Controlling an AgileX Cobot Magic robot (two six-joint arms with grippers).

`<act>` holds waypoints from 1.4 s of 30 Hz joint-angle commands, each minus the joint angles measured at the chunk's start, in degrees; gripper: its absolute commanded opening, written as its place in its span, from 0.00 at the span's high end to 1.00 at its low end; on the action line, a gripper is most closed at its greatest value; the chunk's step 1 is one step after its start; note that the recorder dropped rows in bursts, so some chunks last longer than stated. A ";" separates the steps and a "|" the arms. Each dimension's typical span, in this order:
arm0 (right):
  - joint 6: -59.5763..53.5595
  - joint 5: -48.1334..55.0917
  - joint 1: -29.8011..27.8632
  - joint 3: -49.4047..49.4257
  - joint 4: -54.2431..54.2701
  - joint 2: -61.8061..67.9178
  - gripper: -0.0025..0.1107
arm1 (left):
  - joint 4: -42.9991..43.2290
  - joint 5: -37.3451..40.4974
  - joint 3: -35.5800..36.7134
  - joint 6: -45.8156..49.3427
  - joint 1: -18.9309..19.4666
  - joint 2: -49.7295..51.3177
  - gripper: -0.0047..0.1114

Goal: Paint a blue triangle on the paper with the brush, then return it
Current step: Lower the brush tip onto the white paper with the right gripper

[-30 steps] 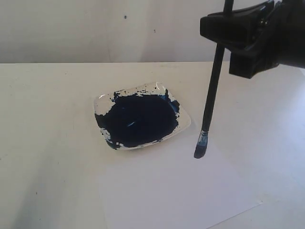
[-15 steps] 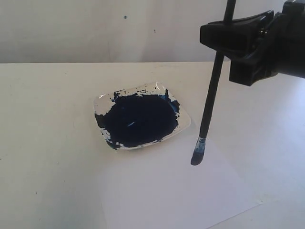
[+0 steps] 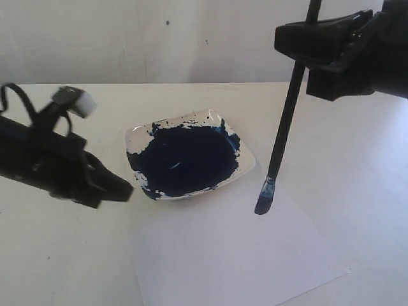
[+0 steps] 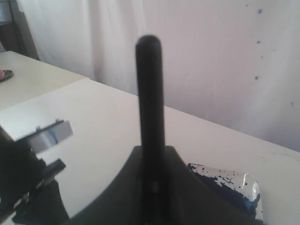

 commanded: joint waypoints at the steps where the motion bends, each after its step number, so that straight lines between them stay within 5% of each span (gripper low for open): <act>1: -0.36 -2.36 -0.56 0.14 2.37 2.90 0.98 | -1.07 -3.89 -1.15 3.58 -8.34 6.61 0.96; 42: -10.94 8.50 -0.56 4.06 4.72 11.23 0.98 | 1.89 -11.81 -1.27 6.31 -10.20 18.08 0.96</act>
